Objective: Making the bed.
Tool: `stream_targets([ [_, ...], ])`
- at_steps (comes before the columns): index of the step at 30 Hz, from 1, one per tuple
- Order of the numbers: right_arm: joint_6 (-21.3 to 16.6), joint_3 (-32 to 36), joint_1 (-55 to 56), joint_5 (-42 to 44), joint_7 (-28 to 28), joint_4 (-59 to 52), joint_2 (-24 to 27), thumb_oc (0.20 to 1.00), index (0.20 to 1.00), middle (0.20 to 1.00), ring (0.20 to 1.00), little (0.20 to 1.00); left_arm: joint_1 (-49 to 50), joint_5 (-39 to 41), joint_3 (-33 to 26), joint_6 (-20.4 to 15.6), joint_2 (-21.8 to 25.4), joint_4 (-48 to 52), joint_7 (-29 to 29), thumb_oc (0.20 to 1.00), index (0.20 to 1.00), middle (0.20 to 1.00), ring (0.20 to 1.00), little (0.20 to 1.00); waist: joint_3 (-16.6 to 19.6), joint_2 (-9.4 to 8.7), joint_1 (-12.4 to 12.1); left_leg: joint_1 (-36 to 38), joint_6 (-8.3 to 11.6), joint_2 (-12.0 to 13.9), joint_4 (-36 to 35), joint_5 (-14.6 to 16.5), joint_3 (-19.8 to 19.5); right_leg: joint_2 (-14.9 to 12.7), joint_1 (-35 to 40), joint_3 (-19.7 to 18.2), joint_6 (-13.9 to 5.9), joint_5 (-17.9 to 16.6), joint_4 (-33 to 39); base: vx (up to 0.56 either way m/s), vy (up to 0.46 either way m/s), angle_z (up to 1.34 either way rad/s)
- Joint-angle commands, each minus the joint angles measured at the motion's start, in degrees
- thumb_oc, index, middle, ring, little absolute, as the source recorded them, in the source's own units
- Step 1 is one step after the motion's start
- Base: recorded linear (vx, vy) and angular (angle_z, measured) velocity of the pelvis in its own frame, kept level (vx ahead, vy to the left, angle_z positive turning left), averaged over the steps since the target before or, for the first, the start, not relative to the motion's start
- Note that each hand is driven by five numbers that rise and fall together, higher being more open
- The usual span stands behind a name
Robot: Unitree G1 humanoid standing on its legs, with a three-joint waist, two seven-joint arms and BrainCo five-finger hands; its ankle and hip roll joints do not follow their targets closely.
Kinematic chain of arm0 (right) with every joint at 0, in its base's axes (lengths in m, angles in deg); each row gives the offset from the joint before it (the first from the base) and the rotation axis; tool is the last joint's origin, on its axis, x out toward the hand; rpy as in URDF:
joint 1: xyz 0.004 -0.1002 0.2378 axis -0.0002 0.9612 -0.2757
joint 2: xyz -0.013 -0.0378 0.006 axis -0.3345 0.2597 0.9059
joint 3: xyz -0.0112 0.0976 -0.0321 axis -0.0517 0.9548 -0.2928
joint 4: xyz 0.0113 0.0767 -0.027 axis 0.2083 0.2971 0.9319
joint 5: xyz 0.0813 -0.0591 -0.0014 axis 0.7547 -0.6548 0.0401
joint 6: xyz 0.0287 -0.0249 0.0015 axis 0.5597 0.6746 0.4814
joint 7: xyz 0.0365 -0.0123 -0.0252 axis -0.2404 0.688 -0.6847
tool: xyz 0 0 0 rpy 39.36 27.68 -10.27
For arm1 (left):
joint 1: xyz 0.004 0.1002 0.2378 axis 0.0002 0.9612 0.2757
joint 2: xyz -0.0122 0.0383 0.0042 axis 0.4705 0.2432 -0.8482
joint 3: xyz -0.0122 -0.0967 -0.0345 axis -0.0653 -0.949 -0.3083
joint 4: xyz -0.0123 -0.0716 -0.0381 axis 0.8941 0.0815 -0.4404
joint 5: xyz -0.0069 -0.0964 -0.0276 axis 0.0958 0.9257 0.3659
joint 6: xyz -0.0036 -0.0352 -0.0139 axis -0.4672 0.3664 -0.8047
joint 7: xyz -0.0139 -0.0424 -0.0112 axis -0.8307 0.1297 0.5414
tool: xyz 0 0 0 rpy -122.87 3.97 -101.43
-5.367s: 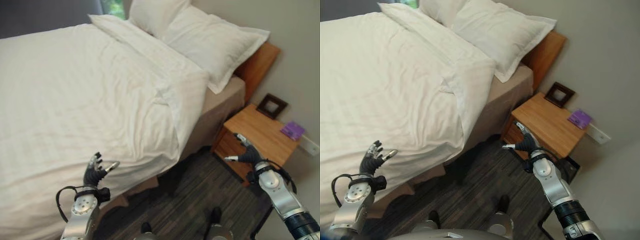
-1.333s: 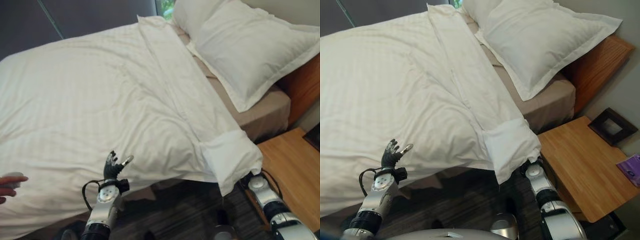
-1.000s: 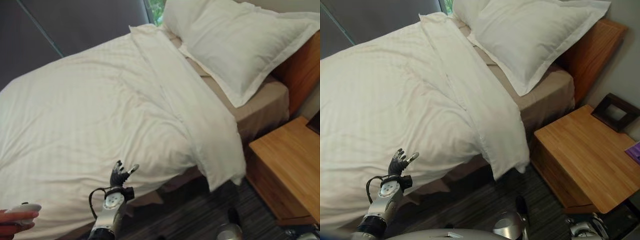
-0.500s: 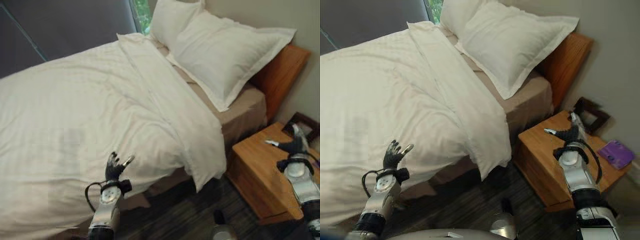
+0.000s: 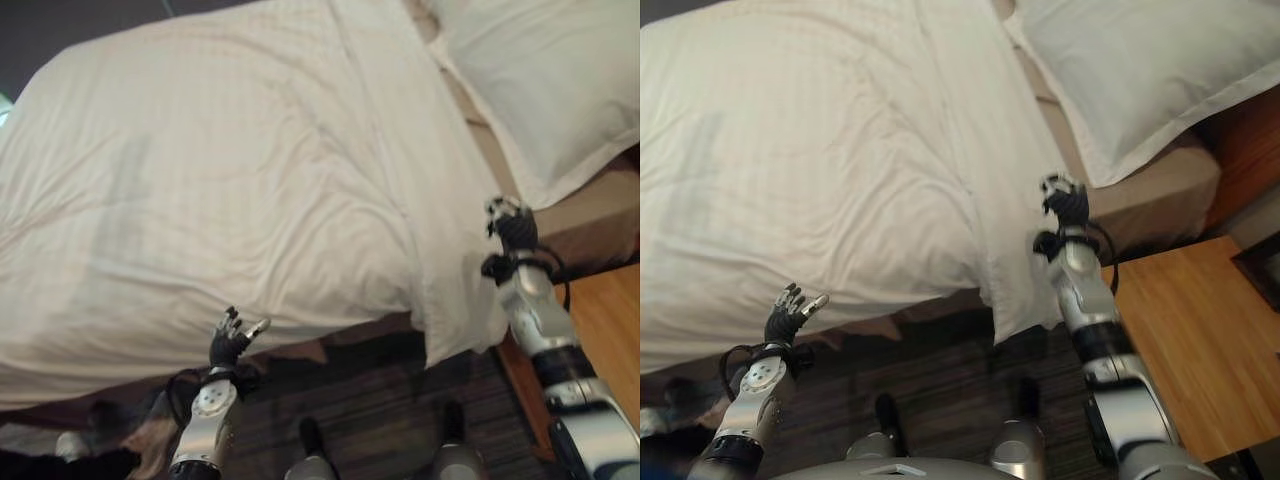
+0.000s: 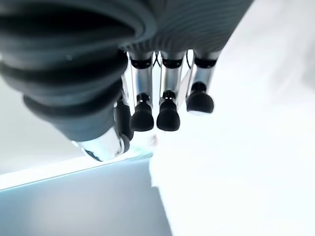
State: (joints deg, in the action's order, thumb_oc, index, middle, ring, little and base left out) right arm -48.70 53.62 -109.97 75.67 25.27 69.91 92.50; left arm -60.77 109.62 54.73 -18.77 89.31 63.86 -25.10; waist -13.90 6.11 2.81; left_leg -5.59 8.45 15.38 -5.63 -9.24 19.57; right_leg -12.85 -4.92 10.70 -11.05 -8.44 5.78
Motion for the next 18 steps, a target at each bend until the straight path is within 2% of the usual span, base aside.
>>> stream_targets([
  [1,-8.0,2.9,-9.1,6.5,0.1,1.1,-1.0,0.2,0.2,0.2,0.2,0.2,-6.8,1.8,0.5,-5.0,5.4,-0.2,0.0,1.0,1.0,1.0,1.0,1.0,-1.7,-1.29,-1.3,4.3,6.44,5.4,0.6,0.6,2.6,-2.6,-3.5,0.4,-1.77,1.3,-1.2,-0.06,0.01,0.11],
  [6,-13.8,5.1,-17.5,14.0,-0.4,3.0,-2.3,0.2,0.2,0.2,0.2,0.2,-9.1,4.6,1.7,-7.2,6.9,-1.1,0.0,1.0,1.0,1.0,1.0,1.0,-3.5,2.5,-2.5,1.5,6.55,4.7,0.6,-0.4,1.8,-3.6,-6.1,0.5,-1.98,0.7,-1.5,-0.06,0.02,0.18],
  [7,-15.9,6.5,-19.9,18.0,-0.9,3.4,-3.1,0.2,0.2,0.2,0.2,0.2,-10.3,6.4,1.6,-7.9,7.3,-1.8,-0.1,1.0,1.0,1.0,1.0,1.0,-4.3,4.39,-2.5,0.3,6.55,4.2,0.6,-0.3,1.6,-4.1,-7.7,0.2,-2.3,0.6,-1.7,-0.08,0.042,0.05],
  [8,-16.0,6.4,-20.0,18.1,-1.1,3.5,-3.0,0.2,0.2,0.2,0.2,0.2,-10.4,6.5,1.5,-8.0,7.3,-1.9,-0.1,1.0,1.0,1.0,1.0,1.0,-4.3,4.37,-2.5,0.0,6.55,4.2,0.6,-0.8,1.6,-4.0,-7.9,0.2,-2.15,0.3,-1.6,-0.1,0.04,0.05],
  [10,-18.0,7.5,-20.8,20.9,-1.4,4.8,-4.1,0.2,0.2,0.2,0.2,0.2,-10.8,8.3,1.0,-8.7,7.3,-2.5,-0.2,1.0,1.0,1.0,1.0,1.0,-4.9,6.33,-2.4,-1.4,6.55,4.1,0.6,-1.1,1.7,-4.4,-9.7,-0.2,-2.31,-0.2,-1.6,-0.08,0.035,0.05],
  [12,-18.4,8.3,-20.2,22.7,-1.6,6.9,-5.2,0.2,0.2,0.2,0.2,0.2,-10.9,9.5,0.9,-8.7,6.8,-3.5,0.0,1.0,1.0,1.0,1.0,1.0,-5.7,8.1,-2.0,-2.5,6.55,4.0,0.6,-1.3,2.1,-4.6,-11.4,-1.2,-2.54,-0.4,-1.6,-0.09,0.065,-0.01],
  [13,-17.7,8.5,-18.6,23.4,-1.9,9.1,-5.7,0.2,0.2,0.2,0.2,0.2,-10.7,10.1,0.3,-8.3,6.6,-3.9,0.3,1.0,1.0,1.0,1.0,1.0,-6.5,9.61,-1.4,-2.9,6.55,3.8,0.6,-1.3,2.5,-4.8,-12.8,-2.0,-2.66,-0.6,-1.6,-0.08,0.064,-0.09],
  [14,-17.7,8.5,-18.6,23.5,-2.0,9.2,-5.6,0.2,0.2,0.2,0.2,0.2,-10.6,10.1,0.3,-8.3,6.5,-3.9,0.4,1.0,1.0,1.0,1.0,1.0,-6.4,9.66,-1.4,-3.0,6.55,3.8,0.6,-1.3,2.6,-4.7,-12.9,-2.1,-2.66,-0.6,-1.7,-0.07,0.077,-0.1],
  [16,-16.0,10.3,-14.8,24.2,-3.5,11.4,-6.2,0.2,0.2,0.2,0.2,0.2,-9.9,10.3,-0.5,-7.6,5.7,-4.9,1.2,1.0,1.0,1.0,1.0,1.0,-7.5,11.2,-0.1,-3.0,6.48,3.4,0.6,-0.7,3.1,-4.7,-13.7,-3.3,-3.11,-0.2,-1.7,-0.04,0.091,-0.11],
  [17,-14.6,11.3,-10.4,25.6,-5.3,12.6,-6.6,0.2,0.2,0.2,0.2,0.2,-9.6,10.8,-1.3,-7.1,5.1,-6.1,2.0,1.0,1.0,1.0,1.0,1.0,-8.2,12.01,1.3,-2.5,6.41,3.1,0.6,-0.5,3.8,-4.5,-14.3,-4.4,-3.25,-0.3,-1.8,-0.05,0.072,-0.19],
  [18,-14.6,11.2,-10.2,25.7,-5.5,12.5,-6.6,0.2,0.2,0.2,0.2,0.2,-9.5,10.8,-1.3,-7.2,5.1,-6.2,2.0,1.0,1.0,1.0,1.0,1.0,-8.3,11.99,1.3,-2.6,6.4,3.1,0.6,-0.9,3.9,-4.4,-14.4,-4.5,-3.1,-0.7,-1.7,-0.05,0.058,-0.22],
])
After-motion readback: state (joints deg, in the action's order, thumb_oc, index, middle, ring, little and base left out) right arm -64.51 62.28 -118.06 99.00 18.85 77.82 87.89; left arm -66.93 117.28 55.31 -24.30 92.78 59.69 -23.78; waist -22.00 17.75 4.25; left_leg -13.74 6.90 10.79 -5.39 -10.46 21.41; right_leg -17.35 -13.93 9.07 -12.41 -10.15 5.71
